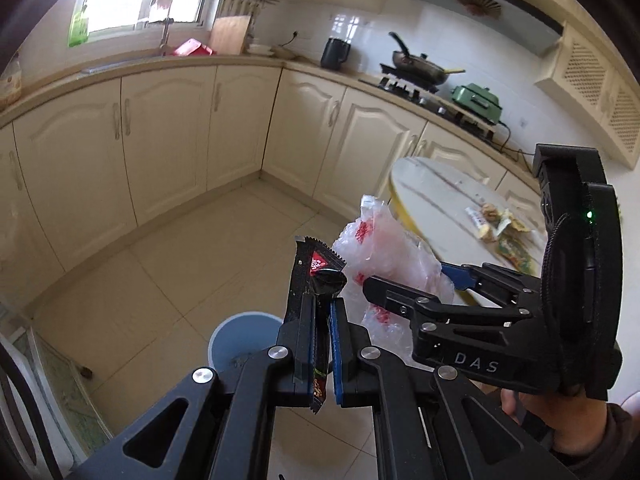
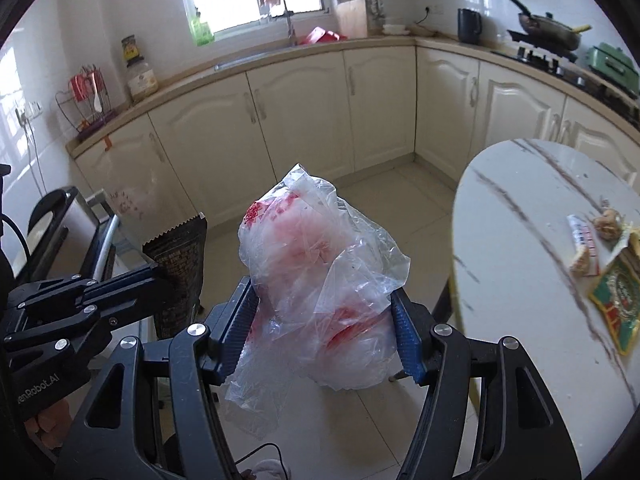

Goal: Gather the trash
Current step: 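Carry the wrapper and plastic bag over the blue bin and open both grippers, then move both tools back toward the table and hold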

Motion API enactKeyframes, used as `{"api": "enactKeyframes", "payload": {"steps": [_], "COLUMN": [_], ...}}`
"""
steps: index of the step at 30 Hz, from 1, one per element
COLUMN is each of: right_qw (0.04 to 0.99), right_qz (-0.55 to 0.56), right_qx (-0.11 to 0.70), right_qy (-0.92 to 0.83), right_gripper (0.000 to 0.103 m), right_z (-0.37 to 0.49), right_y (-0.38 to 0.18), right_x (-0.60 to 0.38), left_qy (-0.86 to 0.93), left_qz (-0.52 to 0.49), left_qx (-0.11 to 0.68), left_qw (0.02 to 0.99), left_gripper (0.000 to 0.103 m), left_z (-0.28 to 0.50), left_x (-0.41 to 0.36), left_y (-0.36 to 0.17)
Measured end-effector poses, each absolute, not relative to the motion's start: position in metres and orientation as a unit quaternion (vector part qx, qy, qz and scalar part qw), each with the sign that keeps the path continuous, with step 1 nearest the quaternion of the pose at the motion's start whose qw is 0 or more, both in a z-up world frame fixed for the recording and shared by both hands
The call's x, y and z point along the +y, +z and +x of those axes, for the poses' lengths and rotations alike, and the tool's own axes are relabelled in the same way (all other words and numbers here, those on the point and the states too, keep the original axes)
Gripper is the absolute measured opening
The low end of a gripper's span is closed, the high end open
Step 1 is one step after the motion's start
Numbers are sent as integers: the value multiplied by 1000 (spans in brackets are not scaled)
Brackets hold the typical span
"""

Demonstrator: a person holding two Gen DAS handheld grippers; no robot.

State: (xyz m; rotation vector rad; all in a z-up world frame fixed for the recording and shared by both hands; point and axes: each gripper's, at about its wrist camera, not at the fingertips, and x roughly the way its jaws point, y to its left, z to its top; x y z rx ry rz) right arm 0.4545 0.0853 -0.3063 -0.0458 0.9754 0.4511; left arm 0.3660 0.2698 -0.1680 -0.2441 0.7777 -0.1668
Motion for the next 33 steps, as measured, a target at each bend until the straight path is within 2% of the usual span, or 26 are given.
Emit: {"api": "enactKeyframes", "payload": {"steps": [11,17,21,23,24,29,33], "right_qw": [786,766,767,770,774,784,796], "right_qz": [-51,-53,-64,-68,-74,-65,-75], "right_qx": [586,610,603,599,594,584,568], "right_qy": [192,197,208,210,205,198,192], "right_gripper": [61,63,66,86,89,93,96], "right_z": [532,563,574,565,565,564,556], "right_y": [-502,-571,-589,-589,-588,-576,-546], "right_x": [116,123,129,128,126,124,123], "left_qy": [-73,-66,-54,-52,-50,-38,-14], "left_qz": [-130,-146,-149,-151,-151,-148,-142], "left_qx": [525,557,560,563,563,555,533], "left_qw": [838,815,813,811,811,817,834], "left_gripper": [3,3,5,6,6,8,12], "left_z": [451,494,514,515,513,519,494], "left_x": [293,310,308,306,308,306,301], "left_y": [-316,-359,-366,-365,-370,-370,-341]}}
